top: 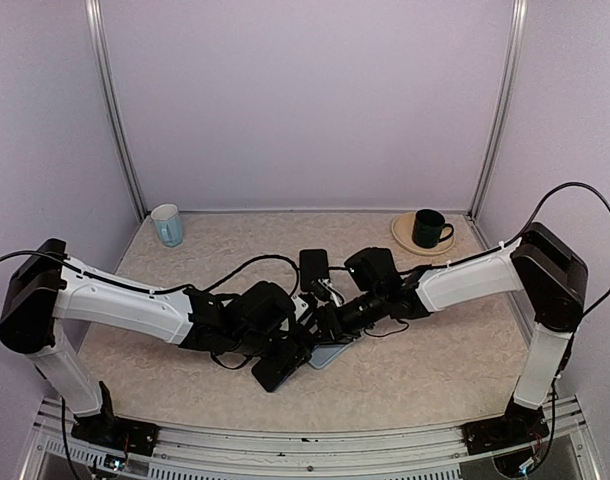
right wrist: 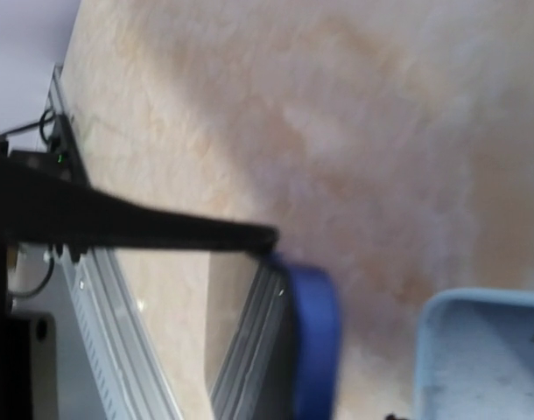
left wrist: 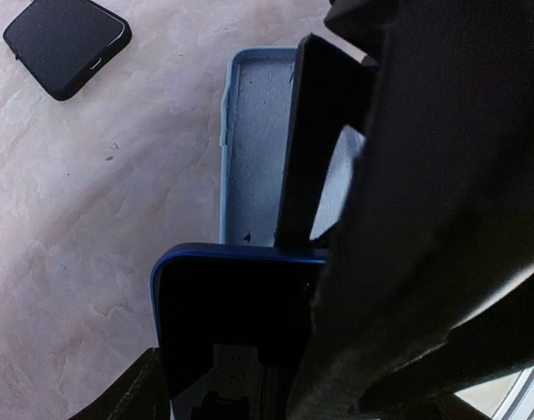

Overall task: Put the phone into the phone case
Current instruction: Pass from the left arm to the right

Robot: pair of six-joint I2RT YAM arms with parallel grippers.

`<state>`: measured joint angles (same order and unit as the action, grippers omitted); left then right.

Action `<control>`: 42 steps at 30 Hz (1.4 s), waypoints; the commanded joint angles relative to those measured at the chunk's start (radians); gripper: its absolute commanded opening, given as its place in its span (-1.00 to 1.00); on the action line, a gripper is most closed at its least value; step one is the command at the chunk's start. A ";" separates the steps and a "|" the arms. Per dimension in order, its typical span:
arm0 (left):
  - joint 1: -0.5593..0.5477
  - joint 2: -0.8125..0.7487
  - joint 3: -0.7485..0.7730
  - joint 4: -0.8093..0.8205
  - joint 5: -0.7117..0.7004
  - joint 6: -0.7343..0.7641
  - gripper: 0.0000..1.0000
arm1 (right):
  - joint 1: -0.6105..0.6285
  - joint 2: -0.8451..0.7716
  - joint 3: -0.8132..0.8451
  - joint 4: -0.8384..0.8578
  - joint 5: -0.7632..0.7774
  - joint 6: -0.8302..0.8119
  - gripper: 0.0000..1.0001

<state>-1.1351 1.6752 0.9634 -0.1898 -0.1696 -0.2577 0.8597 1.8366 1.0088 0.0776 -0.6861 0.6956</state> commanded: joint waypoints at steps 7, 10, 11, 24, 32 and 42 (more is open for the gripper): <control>-0.019 -0.033 0.011 0.046 -0.023 0.005 0.11 | 0.030 0.037 0.049 0.003 -0.059 -0.032 -0.16; -0.023 -0.034 0.009 0.048 -0.024 0.005 0.11 | 0.031 0.042 0.047 0.018 -0.076 -0.029 -0.36; -0.025 -0.035 0.008 0.050 -0.024 0.006 0.11 | 0.030 0.043 0.045 0.023 -0.081 -0.027 -0.42; -0.027 -0.127 -0.027 0.057 -0.031 -0.008 0.79 | 0.029 0.000 0.014 0.113 -0.153 -0.027 -1.00; -0.021 -0.343 -0.118 0.068 -0.042 -0.088 0.98 | 0.002 -0.144 -0.074 0.207 -0.144 -0.024 -1.00; 0.132 -0.580 -0.254 0.291 0.249 -0.316 0.98 | -0.073 -0.443 -0.266 0.331 -0.034 -0.071 -1.00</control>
<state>-1.0569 1.1385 0.7502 -0.0303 -0.0753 -0.4610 0.8097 1.5196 0.7868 0.2928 -0.7666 0.6636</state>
